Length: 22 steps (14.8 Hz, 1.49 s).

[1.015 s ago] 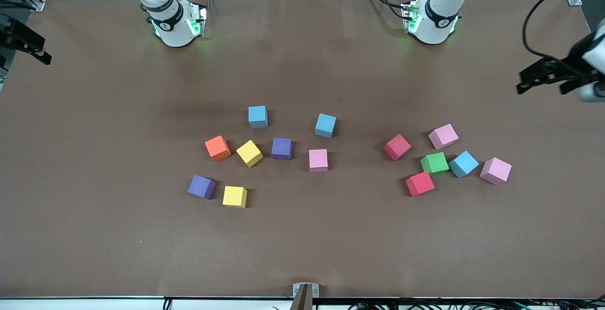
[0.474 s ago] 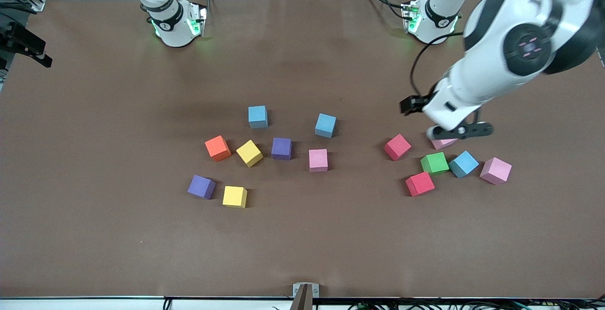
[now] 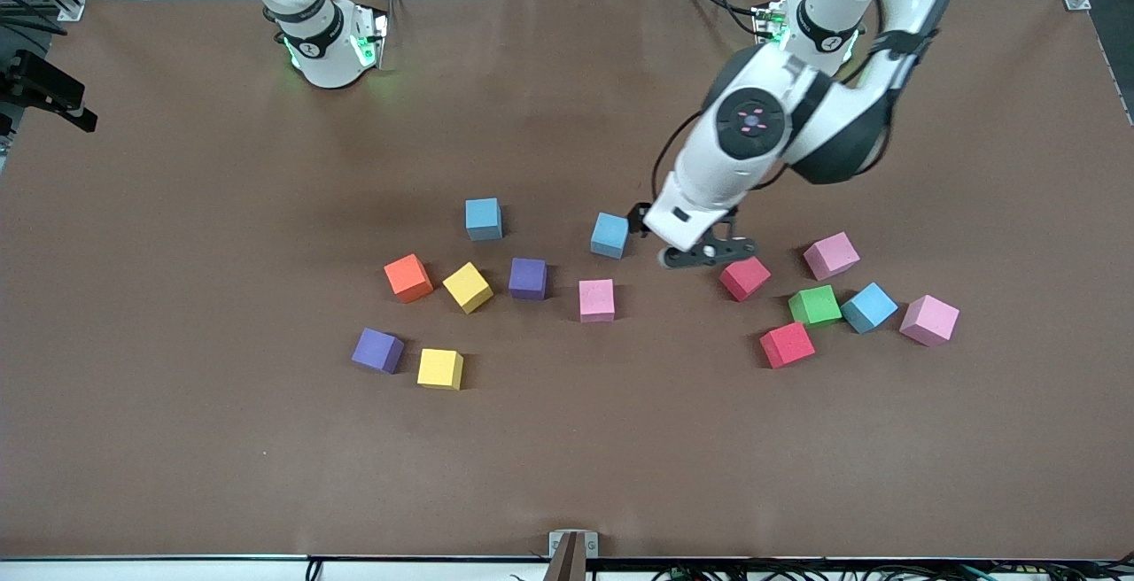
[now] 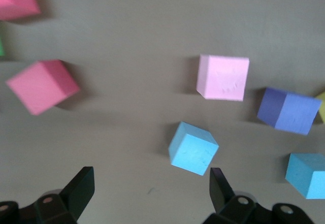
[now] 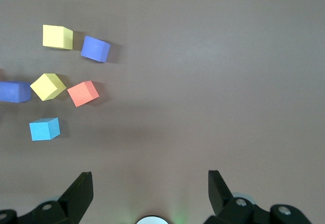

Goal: Arrange 11 blocks into digit 3
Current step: 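Lower the left gripper over the light blue cube and close it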

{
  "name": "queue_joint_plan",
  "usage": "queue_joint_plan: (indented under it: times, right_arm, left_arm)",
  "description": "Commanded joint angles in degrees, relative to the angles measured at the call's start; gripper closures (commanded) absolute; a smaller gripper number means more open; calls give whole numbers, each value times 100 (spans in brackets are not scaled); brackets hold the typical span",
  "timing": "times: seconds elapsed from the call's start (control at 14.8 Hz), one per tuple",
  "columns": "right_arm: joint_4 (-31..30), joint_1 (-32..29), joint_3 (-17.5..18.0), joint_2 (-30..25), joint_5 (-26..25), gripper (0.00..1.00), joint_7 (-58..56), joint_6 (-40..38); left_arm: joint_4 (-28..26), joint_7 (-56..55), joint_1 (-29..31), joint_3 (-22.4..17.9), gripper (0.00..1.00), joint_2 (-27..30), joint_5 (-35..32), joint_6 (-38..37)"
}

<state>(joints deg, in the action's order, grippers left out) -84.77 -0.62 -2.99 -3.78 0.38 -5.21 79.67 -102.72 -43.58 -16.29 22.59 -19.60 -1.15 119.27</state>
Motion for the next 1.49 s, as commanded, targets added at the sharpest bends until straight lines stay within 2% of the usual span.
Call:
queue_joint_plan:
  times: [0.0, 0.2, 0.47, 0.74, 1.35, 1.42]
  right_arm:
    - [93, -43, 18, 44, 41, 0, -50, -118]
    - [75, -34, 27, 35, 41, 0, -50, -162]
    - [66, -52, 18, 35, 76, 0, -33, -118]
    - [-56, -34, 27, 18, 76, 0, -24, -136]
    - [-57, -26, 27, 18, 85, 0, -15, -118]
    - [-57, -26, 27, 18, 85, 0, -15, -118]
  left_arm:
    - [-669, -63, -277, -18, 0, 79, -236, 866]
    - [-978, -63, -620, -18, 0, -227, -648, 1589]
    - [-961, -63, -717, -18, 0, -614, -1272, 1643]
    - [-961, -63, -718, -18, 0, -958, -1598, 2125]
    - [-978, -19, -761, 9, 1, -1222, -1660, 2575]
    - [-978, 7, -796, 9, 3, -1231, -1660, 2575]
